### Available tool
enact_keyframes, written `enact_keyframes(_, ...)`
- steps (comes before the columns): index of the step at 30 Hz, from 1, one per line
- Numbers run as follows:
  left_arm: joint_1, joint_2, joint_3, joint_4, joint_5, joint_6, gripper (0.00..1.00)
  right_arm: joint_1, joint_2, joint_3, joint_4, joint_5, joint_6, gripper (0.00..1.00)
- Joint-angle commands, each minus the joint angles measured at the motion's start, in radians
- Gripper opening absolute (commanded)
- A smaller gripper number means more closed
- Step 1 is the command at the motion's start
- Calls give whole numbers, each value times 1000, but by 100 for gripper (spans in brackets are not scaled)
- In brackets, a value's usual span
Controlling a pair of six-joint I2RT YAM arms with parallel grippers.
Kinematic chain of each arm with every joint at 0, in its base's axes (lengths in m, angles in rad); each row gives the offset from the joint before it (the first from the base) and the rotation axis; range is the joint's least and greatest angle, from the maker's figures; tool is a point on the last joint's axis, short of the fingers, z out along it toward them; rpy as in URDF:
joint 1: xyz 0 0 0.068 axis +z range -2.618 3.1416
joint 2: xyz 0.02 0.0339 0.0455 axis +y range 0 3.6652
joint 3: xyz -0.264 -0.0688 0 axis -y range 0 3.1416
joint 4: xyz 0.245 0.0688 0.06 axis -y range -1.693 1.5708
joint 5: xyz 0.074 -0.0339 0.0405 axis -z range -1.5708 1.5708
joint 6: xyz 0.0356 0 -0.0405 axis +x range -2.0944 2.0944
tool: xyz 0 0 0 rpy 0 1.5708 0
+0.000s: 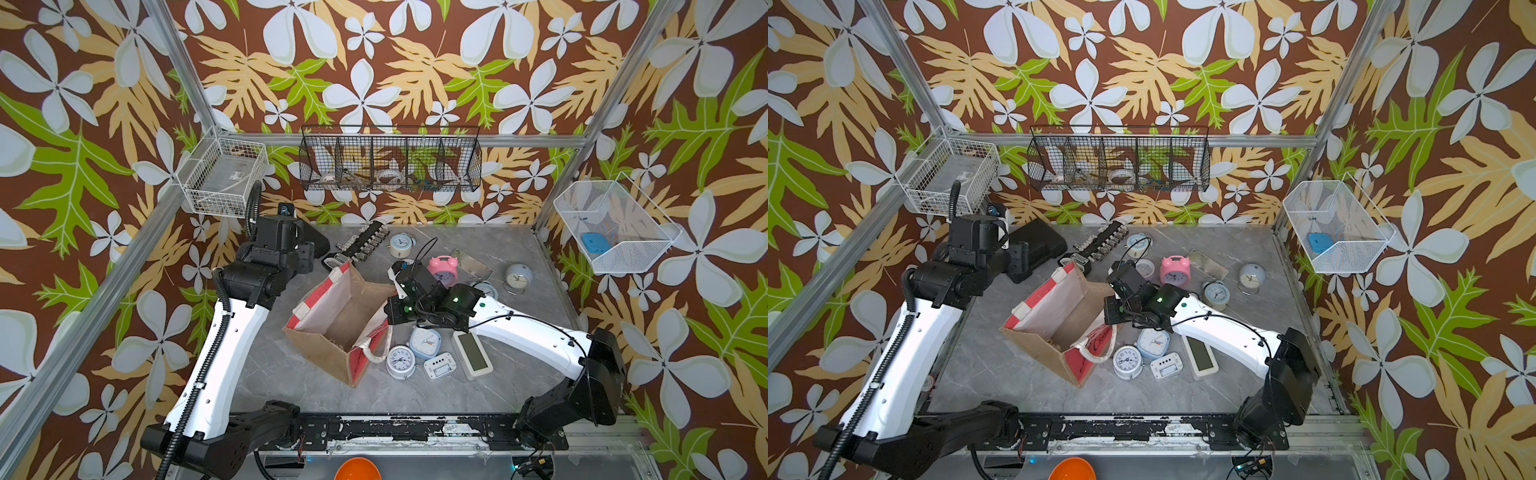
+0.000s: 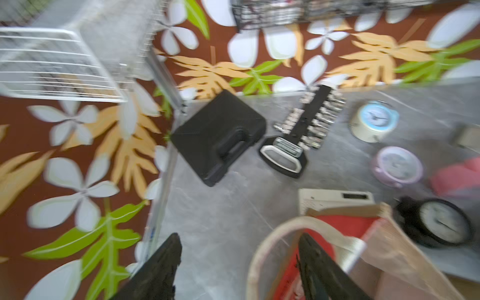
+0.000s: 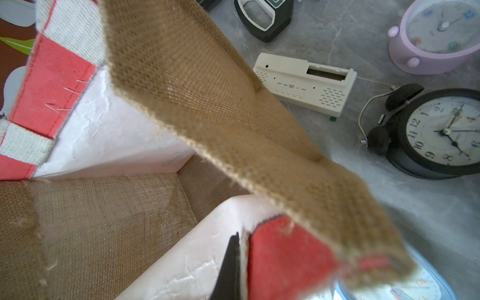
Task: Put the alarm clock into the canvas bag
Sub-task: Adjust the canvas bag at the center of the board.
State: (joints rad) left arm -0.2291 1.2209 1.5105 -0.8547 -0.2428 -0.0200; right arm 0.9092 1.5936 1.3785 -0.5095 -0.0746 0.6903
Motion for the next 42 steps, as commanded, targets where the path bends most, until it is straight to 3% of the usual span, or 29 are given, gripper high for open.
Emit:
enact_keyframes(1,2,4,-59,54,246,20,68,-10,39,59,-39,-3,-108,0)
enact_keyframes(4,11,5,-150,113,257,33,68,-29,89,121,-101,-27,-183,0)
enact_keyframes(12,48,28,-288,247,415,-2,63,-80,188,221,-206,-164,-336,0)
enact_keyframes(15,48,24,-327,250,436,-25,47,-90,205,241,-233,-175,-361,0)
enact_keyframes(19,48,-33,-383,255,443,-52,17,-101,207,257,-255,-170,-388,0)
enact_keyframes(24,48,-99,-417,215,433,-92,0,-117,200,289,-305,-112,-413,0)
enact_keyframes(28,49,-141,-436,209,407,-130,2,-134,194,292,-312,-71,-392,1)
enact_keyframes(30,48,-151,-428,217,388,-136,17,-138,194,293,-304,-71,-375,15)
enact_keyframes(32,48,-153,-414,236,368,-131,24,-137,193,299,-302,-80,-366,28)
enact_keyframes(36,48,-135,-382,282,370,-102,40,-137,154,296,-292,-29,-344,43)
enact_keyframes(42,48,-57,-351,322,406,-46,49,-150,23,245,-244,39,-354,59)
